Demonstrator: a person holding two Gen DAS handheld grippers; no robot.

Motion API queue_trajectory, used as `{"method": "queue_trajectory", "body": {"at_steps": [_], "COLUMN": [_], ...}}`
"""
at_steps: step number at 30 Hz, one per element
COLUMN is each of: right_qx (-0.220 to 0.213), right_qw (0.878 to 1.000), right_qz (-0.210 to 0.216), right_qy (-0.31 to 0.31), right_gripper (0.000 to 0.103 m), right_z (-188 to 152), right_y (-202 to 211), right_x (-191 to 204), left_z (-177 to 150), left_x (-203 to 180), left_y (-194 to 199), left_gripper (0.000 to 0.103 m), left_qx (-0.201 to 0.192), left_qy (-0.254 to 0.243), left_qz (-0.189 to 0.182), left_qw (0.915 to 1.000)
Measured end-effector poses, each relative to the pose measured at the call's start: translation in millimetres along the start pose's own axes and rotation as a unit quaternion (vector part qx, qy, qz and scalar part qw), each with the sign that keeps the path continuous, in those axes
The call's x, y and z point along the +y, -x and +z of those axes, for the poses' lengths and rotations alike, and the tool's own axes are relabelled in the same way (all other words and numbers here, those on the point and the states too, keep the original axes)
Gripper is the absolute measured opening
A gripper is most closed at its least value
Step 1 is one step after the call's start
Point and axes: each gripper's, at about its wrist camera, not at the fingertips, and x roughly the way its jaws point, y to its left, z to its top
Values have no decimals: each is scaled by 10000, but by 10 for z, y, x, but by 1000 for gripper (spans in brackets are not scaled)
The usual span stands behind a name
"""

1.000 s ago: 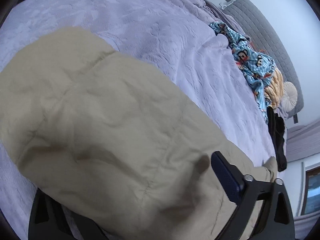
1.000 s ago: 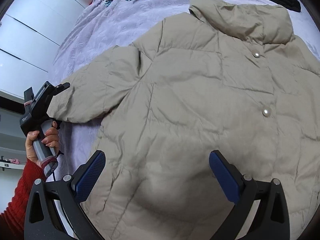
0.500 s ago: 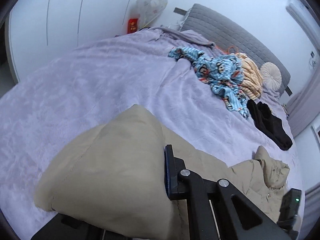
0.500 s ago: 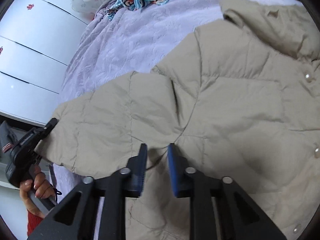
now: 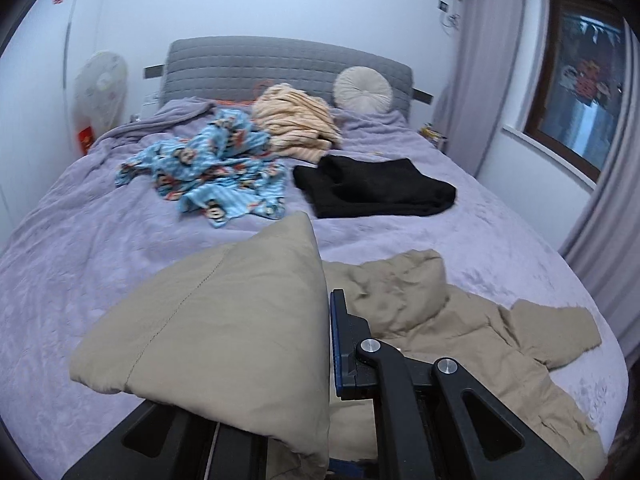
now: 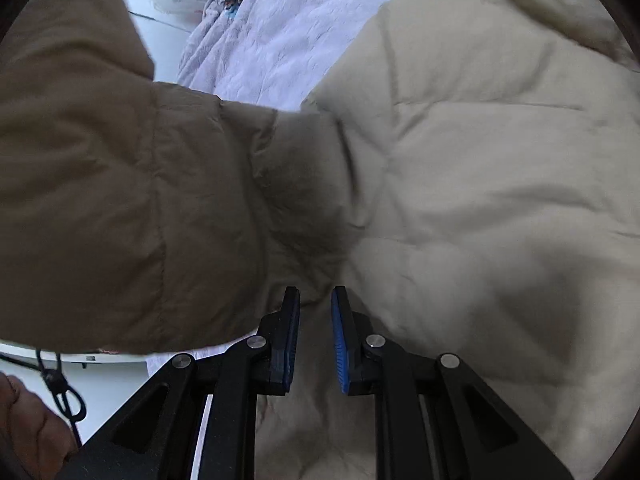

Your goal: Fold large clothes

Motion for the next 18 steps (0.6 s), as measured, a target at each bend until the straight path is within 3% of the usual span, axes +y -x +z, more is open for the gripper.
{"method": "queue_trajectory", "body": {"at_steps": [3,6,10,13,14,15,16,17,18], "right_qx": [-374,-608,-696,-719,-739,-752,-759,-757,-754], "right_qw": [9983,9929,9846,9829,9830,9833,9835,9835,9836], "right_qz": [-326,-819,-1240,-1154,-1125,-1106,-1106,-1130,-1146], "right_qy": [-310,-619,-1016,-1242,-1245,-1236,-1215,-1192,-1167], "right_gripper": [18,18,18,18,18,18,18,18,18], "right_z": [-138,-287,-469,-529,-539,-507,-543,-527,-536], "right_y": [676,1184,1506,1563,1570,1589,1615,1611,1629], "right_x": [-482,-974,-1526,-1769,-1795,-1818,-1844,-1836,-1813], "left_z": [-171,-533,-1062,-1198,-1194,-1199,-1177,-1184,-1181], "left_x": [-554,-925,-1044,-1135,-1184,-1214,-1241,-1247,-1247], "left_y": [-444,-957,-1438,-1414,-1382,-1353,-1279,-1179,-1098], "left_gripper": [10,10,10,12,24,58,76,91,91], "left_qx": [409,925,1837,1827,1838,1872,1827,1694,1562], "left_qy": [-495,-954,-1203,-1492,-1591,-1625,-1620,-1618,-1648], "left_qz": [-68,294,540,659,606,506,401,368,342], "left_qw": [9979,9907,9741,9695,9681,9675,9689,9715,9733]}}
